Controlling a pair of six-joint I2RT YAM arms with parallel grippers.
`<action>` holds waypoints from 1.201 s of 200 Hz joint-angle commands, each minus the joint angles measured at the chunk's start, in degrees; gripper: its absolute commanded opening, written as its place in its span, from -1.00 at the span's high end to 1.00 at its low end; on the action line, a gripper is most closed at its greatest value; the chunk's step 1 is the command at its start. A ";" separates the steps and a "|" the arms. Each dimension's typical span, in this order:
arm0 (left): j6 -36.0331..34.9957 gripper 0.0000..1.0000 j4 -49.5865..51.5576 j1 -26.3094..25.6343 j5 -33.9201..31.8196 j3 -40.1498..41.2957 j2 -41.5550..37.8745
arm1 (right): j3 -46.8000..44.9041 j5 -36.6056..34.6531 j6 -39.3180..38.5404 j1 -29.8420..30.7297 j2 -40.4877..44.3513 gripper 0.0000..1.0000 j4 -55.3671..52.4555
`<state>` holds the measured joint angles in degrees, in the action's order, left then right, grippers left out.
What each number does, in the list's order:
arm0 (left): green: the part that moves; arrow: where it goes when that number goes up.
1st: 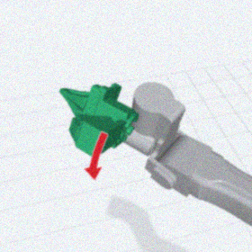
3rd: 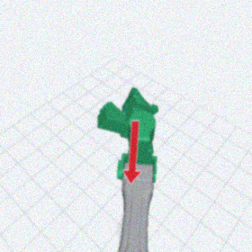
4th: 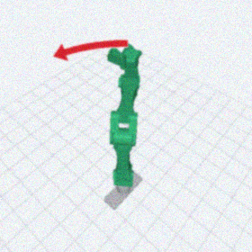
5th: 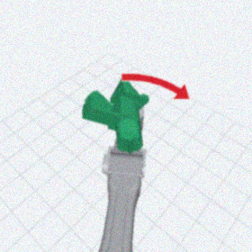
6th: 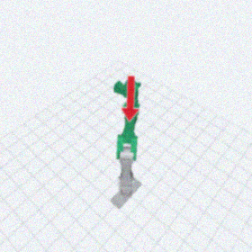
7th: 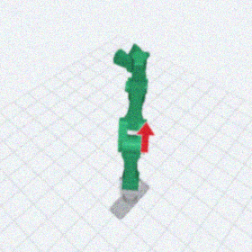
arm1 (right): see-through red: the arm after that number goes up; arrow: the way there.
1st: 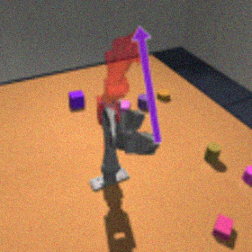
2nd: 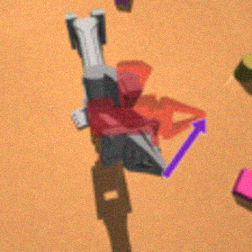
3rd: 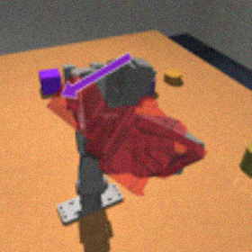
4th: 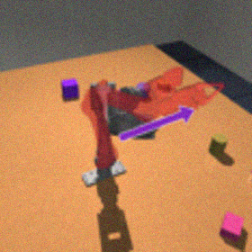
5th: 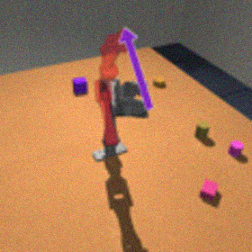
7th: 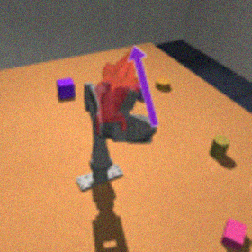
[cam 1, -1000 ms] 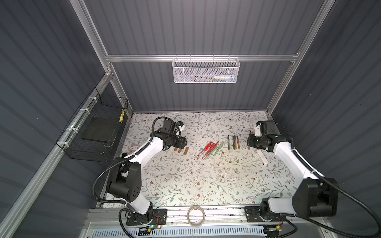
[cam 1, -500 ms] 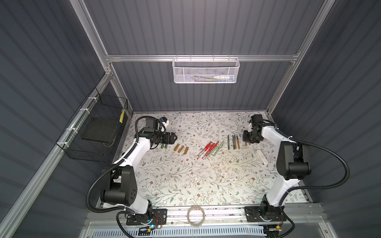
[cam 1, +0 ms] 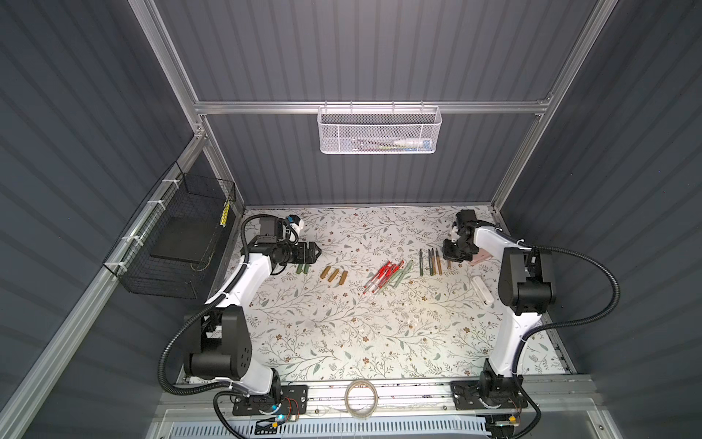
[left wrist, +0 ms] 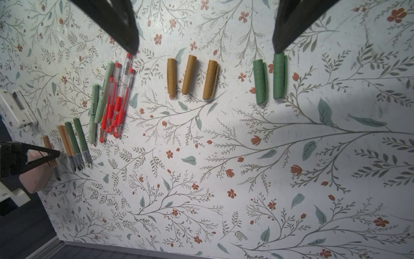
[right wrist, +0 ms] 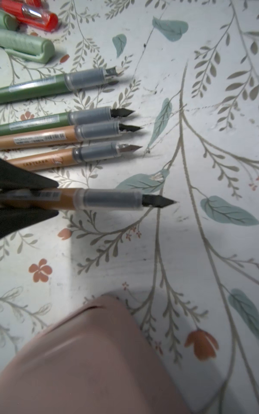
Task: Remove pen caps from pens
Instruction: Place the pen at the middle-right of the table, then pick up the pen from the center of the table.
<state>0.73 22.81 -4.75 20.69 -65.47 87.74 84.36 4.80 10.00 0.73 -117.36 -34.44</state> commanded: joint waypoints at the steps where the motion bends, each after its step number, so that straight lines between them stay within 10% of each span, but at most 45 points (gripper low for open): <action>1: 0.85 -0.87 -0.29 0.79 1.46 0.33 -1.76 | 1.54 -0.12 -0.85 -0.20 -1.60 0.84 -1.99; 147: 1.82 -0.89 -0.87 2.47 2.55 0.49 -2.30 | -1.23 -0.66 2.54 1.91 9.50 0.25 -5.53; 240: 2.67 -0.89 -1.47 2.91 3.76 0.56 -1.81 | -11.73 -6.10 24.28 21.91 17.19 -0.05 3.22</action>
<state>2.39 22.15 -2.28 22.70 -65.39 87.09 72.14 2.72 26.41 18.94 -97.95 -32.77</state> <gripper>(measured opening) 0.944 0.534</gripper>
